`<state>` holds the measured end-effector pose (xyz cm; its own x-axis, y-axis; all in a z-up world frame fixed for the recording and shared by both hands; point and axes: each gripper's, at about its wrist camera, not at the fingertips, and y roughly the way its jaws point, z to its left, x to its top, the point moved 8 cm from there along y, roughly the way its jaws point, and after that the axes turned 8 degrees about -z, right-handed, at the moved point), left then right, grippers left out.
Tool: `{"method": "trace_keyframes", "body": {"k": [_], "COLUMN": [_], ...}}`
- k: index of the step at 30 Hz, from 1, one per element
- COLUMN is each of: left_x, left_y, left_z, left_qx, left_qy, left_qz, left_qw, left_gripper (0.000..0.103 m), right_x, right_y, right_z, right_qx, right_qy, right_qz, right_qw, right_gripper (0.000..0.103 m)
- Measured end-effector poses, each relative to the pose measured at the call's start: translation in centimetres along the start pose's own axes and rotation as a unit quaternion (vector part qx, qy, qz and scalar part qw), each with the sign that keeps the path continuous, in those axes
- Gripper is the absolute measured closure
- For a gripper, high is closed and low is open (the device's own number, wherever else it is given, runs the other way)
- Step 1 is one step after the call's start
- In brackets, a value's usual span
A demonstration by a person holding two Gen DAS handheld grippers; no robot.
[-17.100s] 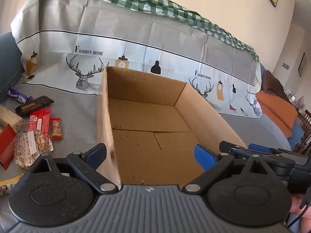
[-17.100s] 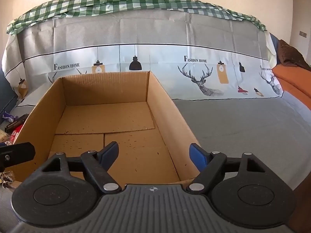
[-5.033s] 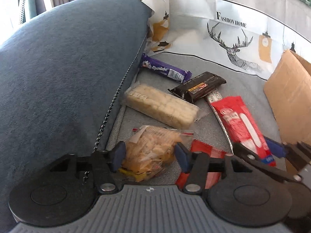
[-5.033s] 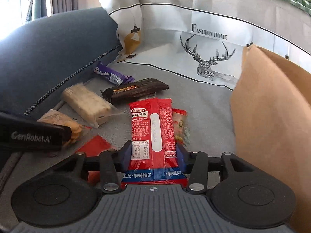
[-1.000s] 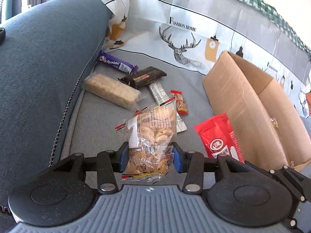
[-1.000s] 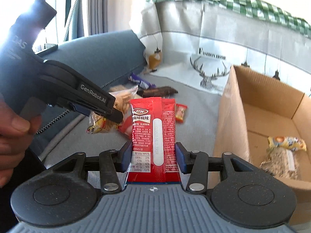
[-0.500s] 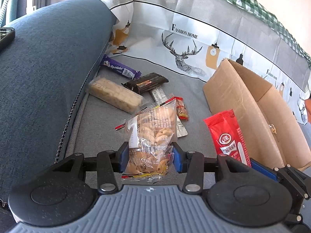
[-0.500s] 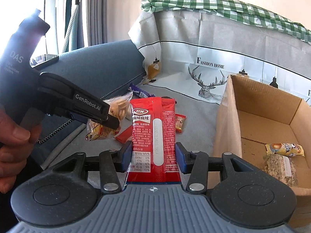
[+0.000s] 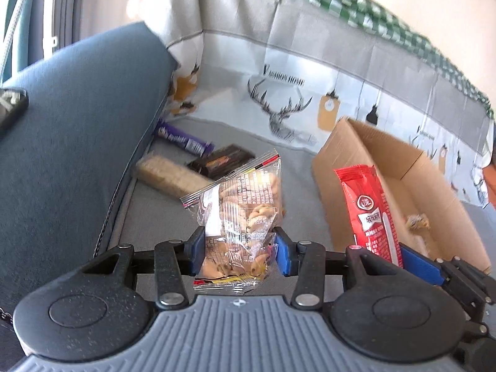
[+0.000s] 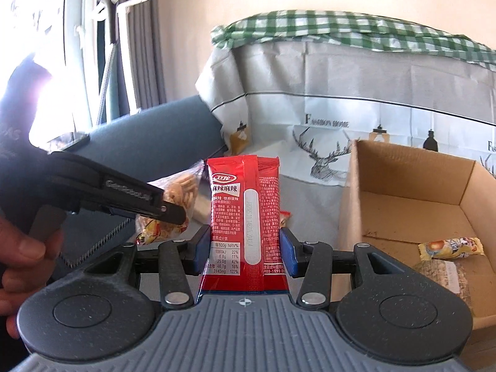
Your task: Organize snacks
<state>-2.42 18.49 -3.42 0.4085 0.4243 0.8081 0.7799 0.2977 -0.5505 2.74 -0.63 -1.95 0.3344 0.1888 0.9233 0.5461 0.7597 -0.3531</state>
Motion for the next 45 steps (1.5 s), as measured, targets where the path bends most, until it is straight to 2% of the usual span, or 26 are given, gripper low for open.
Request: {"method": "trace_keyframes", "body": {"k": [6, 13, 21, 28, 35, 41, 45], "left_x": [1.6, 2.0, 1.9, 1.8, 0.5, 0.6, 0.8], "left_y": [-1.6, -1.8, -1.4, -0.2, 2.4, 3.5, 3.9], "left_z": [-2.7, -6.3, -10.4, -14.1, -18.1, -21.3, -22.6], "left_qx": [-0.010, -0.018, -0.049, -0.083, -0.121, -0.158, -0.183], "left_qy": [0.022, 0.062, 0.090, 0.117, 0.140, 0.153, 0.145], "left_qz": [-0.034, -0.047, -0.067, -0.102, -0.102, -0.128, -0.131], "left_qw": [0.9991, 0.9968, 0.9925, 0.9844, 0.9774, 0.9671, 0.9636], "left_gripper": [0.053, 0.053, 0.053, 0.053, 0.053, 0.053, 0.053], "right_x": [1.9, 4.2, 5.1, 5.2, 5.4, 5.5, 5.3], "right_y": [-1.1, -2.7, -3.6, -4.6, -5.2, -5.6, -6.2], "right_z": [-2.5, -6.3, -10.7, -12.9, -14.7, -16.5, -17.8], "right_qx": [-0.018, -0.062, -0.120, -0.152, -0.189, -0.232, -0.281], "right_qy": [0.028, 0.059, 0.091, 0.099, 0.098, 0.105, 0.111], "right_qz": [-0.029, -0.063, -0.064, -0.067, -0.073, -0.078, -0.092], "right_qw": [0.999, 0.994, 0.987, 0.981, 0.974, 0.964, 0.949], "right_gripper": [0.054, 0.054, 0.054, 0.054, 0.054, 0.054, 0.054]}}
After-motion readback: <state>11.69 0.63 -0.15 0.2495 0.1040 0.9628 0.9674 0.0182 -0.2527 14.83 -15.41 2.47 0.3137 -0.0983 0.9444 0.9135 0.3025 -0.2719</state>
